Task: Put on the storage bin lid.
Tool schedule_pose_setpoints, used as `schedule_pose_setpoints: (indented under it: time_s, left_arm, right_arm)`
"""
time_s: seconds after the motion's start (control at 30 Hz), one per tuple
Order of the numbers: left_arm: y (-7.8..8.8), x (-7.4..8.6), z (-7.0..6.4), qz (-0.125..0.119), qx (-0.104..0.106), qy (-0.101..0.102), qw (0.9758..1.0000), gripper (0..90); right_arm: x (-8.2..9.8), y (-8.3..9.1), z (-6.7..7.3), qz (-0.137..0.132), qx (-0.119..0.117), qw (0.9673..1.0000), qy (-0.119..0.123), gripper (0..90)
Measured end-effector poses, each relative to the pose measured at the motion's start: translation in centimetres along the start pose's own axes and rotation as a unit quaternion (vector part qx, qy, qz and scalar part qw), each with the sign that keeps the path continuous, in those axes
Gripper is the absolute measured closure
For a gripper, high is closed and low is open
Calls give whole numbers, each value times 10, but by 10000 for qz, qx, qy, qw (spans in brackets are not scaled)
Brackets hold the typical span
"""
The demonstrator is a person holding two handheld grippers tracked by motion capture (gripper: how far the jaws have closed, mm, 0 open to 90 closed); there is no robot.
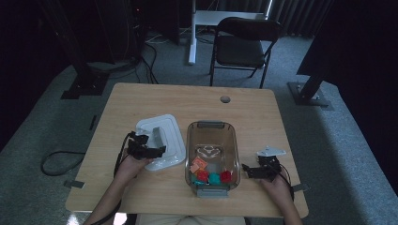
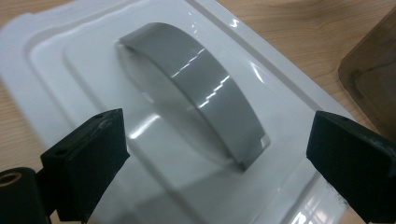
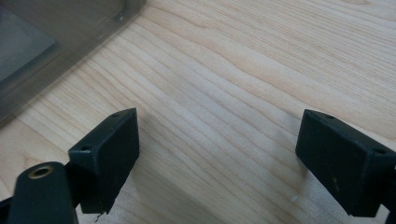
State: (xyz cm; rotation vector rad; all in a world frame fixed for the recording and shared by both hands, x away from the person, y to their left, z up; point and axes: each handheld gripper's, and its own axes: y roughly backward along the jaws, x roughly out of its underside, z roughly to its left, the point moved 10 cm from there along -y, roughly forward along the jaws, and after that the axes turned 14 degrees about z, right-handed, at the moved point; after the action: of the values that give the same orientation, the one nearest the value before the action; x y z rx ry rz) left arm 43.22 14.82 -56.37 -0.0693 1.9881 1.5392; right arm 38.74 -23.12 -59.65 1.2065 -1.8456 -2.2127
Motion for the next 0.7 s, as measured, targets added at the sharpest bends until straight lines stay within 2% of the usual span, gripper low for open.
schedule_pose_setpoints:
  time_s: [0.13, 0.2, 0.3, 0.5, 0.67, 0.7]
  left_arm:
    - [-8, -3, -1, 75, -59, -35, 9999, 70]
    - [-12, -5, -1, 88, -139, -98, 9998, 130]
    - [-17, -8, 0, 104, -204, -116, 9997, 153]
    - [-20, -13, -1, 46, -185, -144, 9997, 244]
    - [-22, -14, -1, 79, -130, -143, 9998, 395]
    - [-22, -15, -1, 42, -96, -118, 9999, 395]
  right_arm:
    - [0, 0, 0, 1, 1, 10000, -2, 132]
    - [0, 0, 0, 3, 0, 10000, -9, 132]
    - [0, 0, 0, 1, 1, 10000, -4, 131]
    - [0, 0, 0, 1, 4, 10000, -11, 132]
    - [0, 0, 0, 0, 0, 10000, 3, 131]
    - [0, 0, 0, 0, 0, 10000, 3, 130]
